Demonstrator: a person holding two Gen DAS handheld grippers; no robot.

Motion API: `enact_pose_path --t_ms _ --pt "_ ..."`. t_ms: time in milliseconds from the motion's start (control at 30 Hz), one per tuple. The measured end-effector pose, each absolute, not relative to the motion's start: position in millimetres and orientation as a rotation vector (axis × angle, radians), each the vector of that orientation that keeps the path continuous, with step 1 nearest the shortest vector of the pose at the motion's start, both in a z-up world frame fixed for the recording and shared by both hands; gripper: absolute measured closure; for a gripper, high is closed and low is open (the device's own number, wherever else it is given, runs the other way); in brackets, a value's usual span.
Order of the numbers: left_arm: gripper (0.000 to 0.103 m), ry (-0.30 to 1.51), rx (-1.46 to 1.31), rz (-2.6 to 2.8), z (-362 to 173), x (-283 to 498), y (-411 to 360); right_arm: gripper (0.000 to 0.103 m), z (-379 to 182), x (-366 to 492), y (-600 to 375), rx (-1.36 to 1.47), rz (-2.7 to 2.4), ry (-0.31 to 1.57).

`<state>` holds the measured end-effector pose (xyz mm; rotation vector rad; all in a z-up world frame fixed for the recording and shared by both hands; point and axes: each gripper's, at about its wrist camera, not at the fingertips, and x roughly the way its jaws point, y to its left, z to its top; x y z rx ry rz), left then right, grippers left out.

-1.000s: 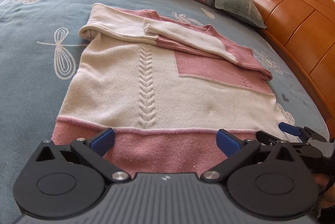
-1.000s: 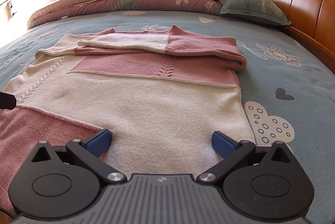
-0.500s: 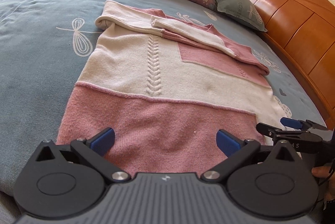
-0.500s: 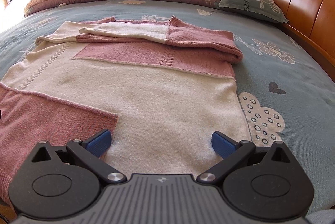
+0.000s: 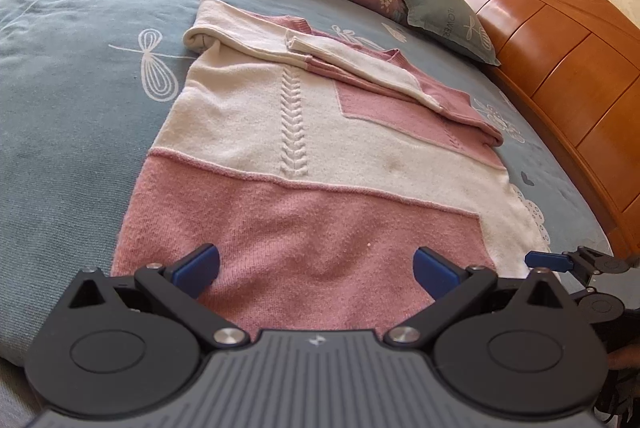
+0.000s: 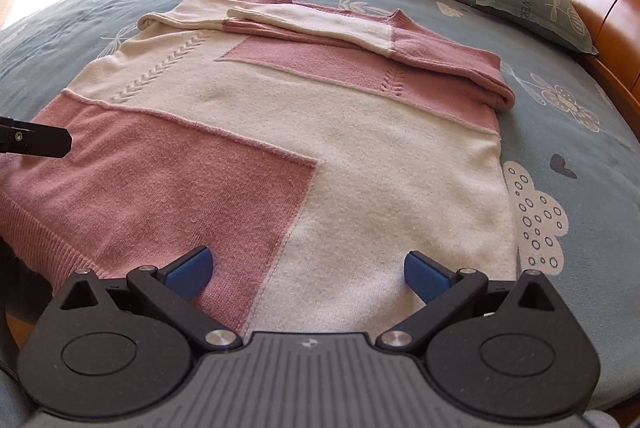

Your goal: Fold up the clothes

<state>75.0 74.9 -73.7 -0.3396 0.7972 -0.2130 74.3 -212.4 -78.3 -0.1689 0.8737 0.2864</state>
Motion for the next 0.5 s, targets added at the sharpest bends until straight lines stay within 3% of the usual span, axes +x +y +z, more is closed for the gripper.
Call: enact_pose_path --t_ms 167,367,500 --pt "0.001 0.804 -0.260 -0.201 -74 76 64 0.000 -74 57 -229 -0.209 0.350 0.915" --pt "0.001 0.838 -0.125 -0.185 -74 80 48 0.000 -58 50 -209 -0.269 0.425 0.802" --pt "0.001 0.830 -0.061 -0.203 -76 76 44 0.000 -76 60 -191 -0.323 0.433 0.829"
